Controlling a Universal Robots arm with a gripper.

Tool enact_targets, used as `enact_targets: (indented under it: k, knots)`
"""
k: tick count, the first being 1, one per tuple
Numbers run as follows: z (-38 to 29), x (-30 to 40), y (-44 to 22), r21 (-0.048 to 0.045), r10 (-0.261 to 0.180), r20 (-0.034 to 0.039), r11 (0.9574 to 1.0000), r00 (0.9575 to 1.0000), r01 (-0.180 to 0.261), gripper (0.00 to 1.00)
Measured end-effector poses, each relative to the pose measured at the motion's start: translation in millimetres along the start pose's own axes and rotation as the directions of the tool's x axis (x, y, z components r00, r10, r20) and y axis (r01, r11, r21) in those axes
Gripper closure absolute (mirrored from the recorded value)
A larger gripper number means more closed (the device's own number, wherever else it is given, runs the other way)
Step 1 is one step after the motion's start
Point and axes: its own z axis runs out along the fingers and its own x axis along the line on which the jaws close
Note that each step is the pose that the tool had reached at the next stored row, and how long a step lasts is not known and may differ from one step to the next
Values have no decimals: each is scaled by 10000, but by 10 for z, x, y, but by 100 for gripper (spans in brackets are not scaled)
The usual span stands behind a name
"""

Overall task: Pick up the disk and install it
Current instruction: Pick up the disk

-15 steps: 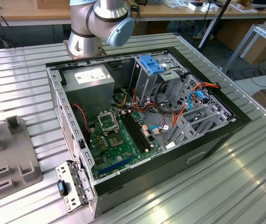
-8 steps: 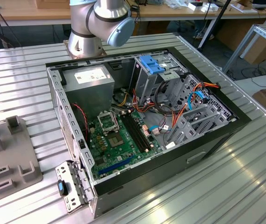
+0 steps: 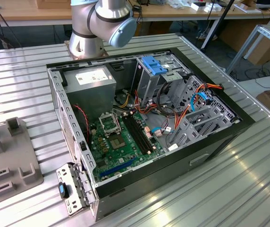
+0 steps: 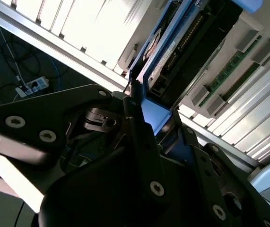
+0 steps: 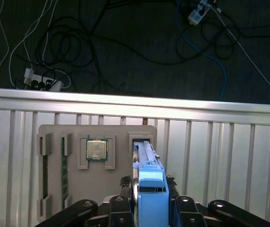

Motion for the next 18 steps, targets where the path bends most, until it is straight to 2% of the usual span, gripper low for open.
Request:
enact_targets:
  k: [5,9,18]
  knots:
    - [-5,0,1,-1,0,0,10000,10000,0,63]
    - [-49,0,0,1,0,1,10000,10000,0,63]
    - [-63,0,1,-4,0,-1,10000,10000,0,63]
